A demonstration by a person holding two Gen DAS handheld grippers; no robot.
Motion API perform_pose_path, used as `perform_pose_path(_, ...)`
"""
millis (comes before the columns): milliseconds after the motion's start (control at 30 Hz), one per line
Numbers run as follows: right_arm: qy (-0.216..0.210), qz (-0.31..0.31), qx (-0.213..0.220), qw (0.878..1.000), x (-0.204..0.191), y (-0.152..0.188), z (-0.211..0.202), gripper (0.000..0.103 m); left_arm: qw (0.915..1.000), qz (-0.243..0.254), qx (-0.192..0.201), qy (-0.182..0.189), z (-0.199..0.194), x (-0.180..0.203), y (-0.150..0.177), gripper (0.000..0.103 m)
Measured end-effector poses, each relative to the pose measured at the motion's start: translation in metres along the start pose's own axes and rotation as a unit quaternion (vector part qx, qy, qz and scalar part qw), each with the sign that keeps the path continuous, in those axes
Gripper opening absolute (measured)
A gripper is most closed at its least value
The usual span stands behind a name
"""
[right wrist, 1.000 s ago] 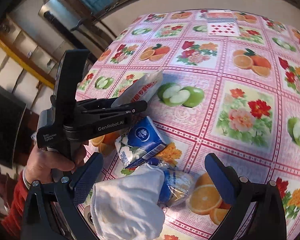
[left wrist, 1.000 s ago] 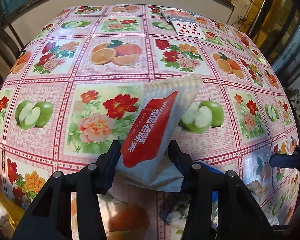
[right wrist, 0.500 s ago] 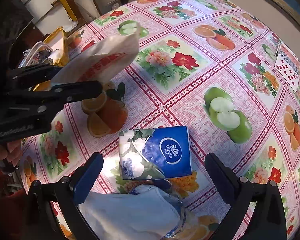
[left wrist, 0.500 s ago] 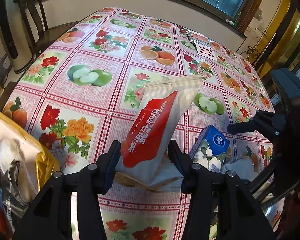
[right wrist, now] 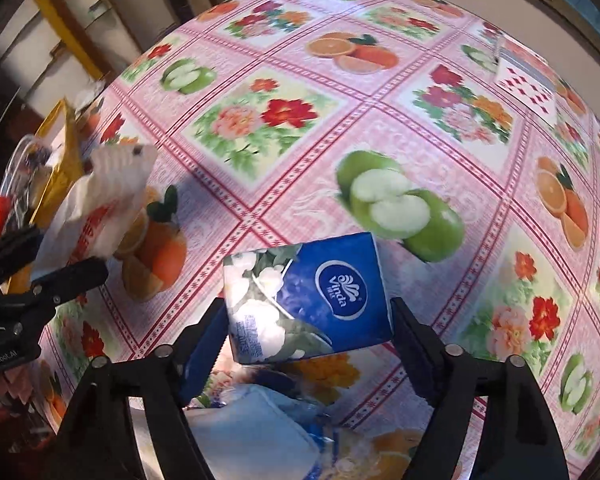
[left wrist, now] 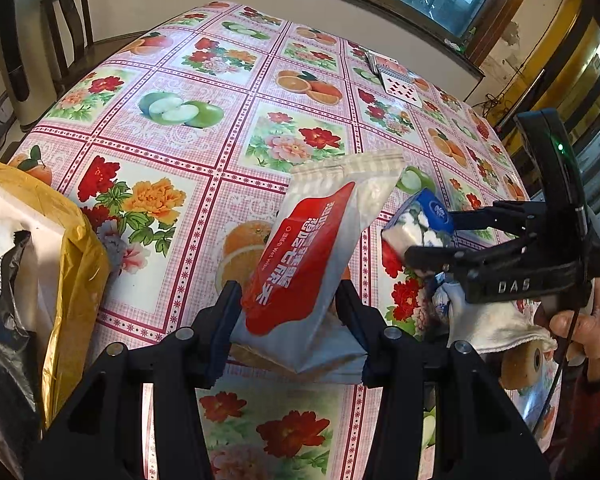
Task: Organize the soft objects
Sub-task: 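Lift the snack bag with left tool while right tool lifts the tissue pack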
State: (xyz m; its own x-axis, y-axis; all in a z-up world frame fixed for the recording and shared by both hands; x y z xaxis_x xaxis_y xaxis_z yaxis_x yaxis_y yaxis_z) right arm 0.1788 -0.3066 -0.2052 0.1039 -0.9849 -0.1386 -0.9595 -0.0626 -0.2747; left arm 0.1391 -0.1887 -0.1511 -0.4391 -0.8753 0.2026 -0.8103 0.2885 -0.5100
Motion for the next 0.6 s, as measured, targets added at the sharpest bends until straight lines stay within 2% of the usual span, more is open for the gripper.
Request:
perform_pose_path(100, 0.028, 0.021, 0.01, 0.999, 0.023, 0.002, -0.002, 0.079, 0.9999, -0.005, -0.007, 0.009, 0.003, 0.001, 0.007, 0.047)
perform_pose_path(233, 0.045, 0.031, 0.009, 0.998, 0.037, 0.009, -0.005, 0.079, 0.9999, -0.006, -0.009, 0.013, 0.003, 0.001, 0.013, 0.047)
perform_pose_path(367, 0.06, 0.053, 0.026, 0.996, 0.059, 0.018, -0.012, 0.079, 0.9999, -0.002, -0.006, 0.011, -0.002, 0.005, 0.019, 0.047)
perform_pose_path(600, 0.023, 0.126, 0.062, 0.99, 0.085, 0.029, -0.028, 0.077, 0.9998, 0.002, -0.007, 0.02, -0.004, 0.014, 0.03, 0.047)
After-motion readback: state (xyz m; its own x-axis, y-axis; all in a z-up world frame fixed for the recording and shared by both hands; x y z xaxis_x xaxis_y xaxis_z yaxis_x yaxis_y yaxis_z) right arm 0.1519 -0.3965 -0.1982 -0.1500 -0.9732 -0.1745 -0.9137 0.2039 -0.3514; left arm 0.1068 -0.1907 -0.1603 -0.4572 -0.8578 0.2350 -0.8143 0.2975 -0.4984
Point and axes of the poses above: each gripper's, at about its wrist camera, not at the fingertips, and z roughly the way its jaws point, x to its right, y to its underside, the point moved 10 cm from there along z, roughly the way its jaws point, and after that the axes turned 10 degrees about z, right-handed, at the moved point
